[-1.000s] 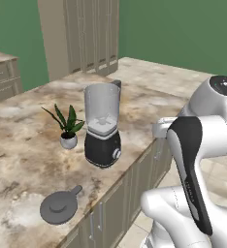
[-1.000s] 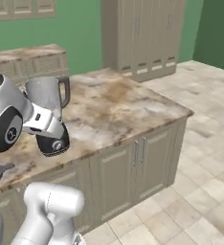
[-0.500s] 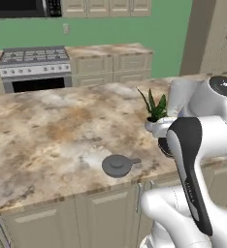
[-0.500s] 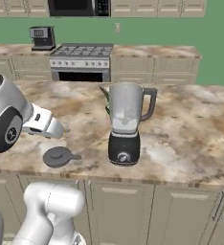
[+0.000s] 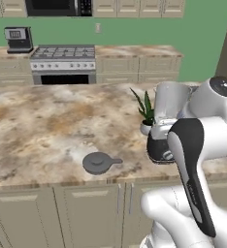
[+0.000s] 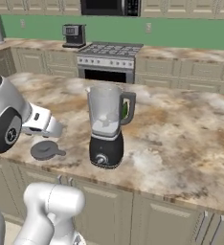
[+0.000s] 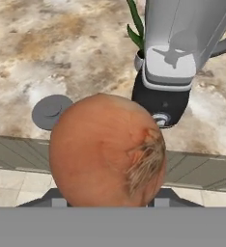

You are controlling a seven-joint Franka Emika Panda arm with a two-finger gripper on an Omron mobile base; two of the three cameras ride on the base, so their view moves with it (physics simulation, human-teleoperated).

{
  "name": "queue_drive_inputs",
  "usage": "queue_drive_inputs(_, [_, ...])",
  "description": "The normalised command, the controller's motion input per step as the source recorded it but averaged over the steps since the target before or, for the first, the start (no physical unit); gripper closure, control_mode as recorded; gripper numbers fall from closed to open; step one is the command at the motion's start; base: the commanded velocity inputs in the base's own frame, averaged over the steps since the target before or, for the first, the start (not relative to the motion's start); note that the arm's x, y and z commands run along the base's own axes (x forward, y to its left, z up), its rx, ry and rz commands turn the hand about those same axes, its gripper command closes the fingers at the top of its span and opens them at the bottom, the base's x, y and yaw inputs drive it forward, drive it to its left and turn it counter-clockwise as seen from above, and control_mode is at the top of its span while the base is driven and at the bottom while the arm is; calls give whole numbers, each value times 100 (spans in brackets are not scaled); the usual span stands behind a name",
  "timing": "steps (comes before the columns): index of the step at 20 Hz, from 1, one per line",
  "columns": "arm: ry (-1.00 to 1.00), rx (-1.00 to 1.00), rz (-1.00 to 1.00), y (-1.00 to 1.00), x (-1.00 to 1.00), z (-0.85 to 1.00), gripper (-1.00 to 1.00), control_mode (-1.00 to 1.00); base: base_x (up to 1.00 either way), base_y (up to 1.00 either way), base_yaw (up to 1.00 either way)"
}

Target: Grab the onion and garlic from the fridge, place them in the blender, close the lid, and turn on the blender to create a marinade.

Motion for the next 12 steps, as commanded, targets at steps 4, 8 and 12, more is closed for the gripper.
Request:
queue_drive_inputs(4, [0, 0, 0, 0, 0, 0, 100, 100, 28, -13, 3])
queue_drive_inputs(8, [0, 0, 0, 0, 0, 0, 100, 100, 38, 0, 0])
queue_drive_inputs(12, [0, 0, 0, 0, 0, 0, 100, 100, 32, 0, 0])
